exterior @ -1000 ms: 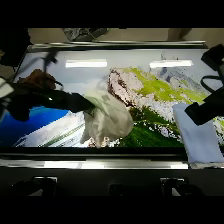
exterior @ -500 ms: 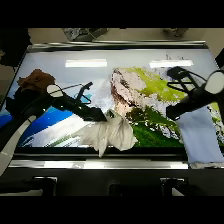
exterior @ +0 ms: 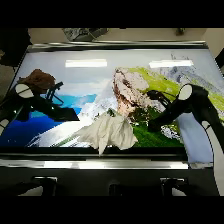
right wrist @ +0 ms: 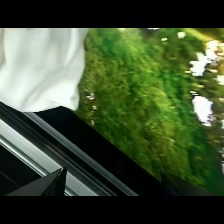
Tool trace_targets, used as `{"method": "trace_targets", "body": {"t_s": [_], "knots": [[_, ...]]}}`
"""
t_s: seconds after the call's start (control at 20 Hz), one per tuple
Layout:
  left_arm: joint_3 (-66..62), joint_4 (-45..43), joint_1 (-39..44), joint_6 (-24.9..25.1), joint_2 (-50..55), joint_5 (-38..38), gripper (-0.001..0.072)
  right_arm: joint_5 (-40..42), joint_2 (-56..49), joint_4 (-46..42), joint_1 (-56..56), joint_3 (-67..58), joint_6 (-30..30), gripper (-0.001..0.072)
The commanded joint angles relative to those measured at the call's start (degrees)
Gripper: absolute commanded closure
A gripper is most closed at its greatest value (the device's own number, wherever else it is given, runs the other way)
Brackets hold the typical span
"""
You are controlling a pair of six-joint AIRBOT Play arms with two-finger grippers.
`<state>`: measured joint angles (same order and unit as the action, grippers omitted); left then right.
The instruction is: Fold the shirts.
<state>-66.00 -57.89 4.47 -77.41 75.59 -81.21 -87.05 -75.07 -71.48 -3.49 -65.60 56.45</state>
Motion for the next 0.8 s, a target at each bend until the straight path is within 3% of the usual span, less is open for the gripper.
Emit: {"method": "trace_targets", "body": {"t_s": [0.0,0.2,0.25,0.4,0.55,0.7,0.75], "knots": [[11.28,4.46,1.25,1.95,-1.51,7.02,0.0071,3.41,-0.42,6.32,-0.04,7.02,-1.86,0.0021],[16.26,6.27,7.87,3.13,-0.07,10.88,0.0095,5.2,-0.72,8.28,-0.04,10.99,-3.17,0.0],[16.46,6.29,9.07,3.08,0.44,11.61,0.0154,6.78,-0.72,9.79,-0.04,12.66,-3.19,-0.0001],[16.39,6.29,10.01,2.89,1.05,13.55,0.0684,12.11,-1.33,17.38,-0.04,17.86,-3.5,0.0],[16.39,6.27,9.51,2.93,0.98,13.55,0.0678,16.72,-3.61,24.85,-0.76,21.0,-4.85,0.0003],[16.39,6.25,9.42,2.95,0.87,13.55,0.0679,21.99,-6.29,24.87,-6.54,21.05,-4.11,0.0005],[16.39,6.25,9.42,2.95,0.74,13.57,0.0679,24.39,-7.1,24.83,-8.68,21.05,-2.99,0.0043]]}}
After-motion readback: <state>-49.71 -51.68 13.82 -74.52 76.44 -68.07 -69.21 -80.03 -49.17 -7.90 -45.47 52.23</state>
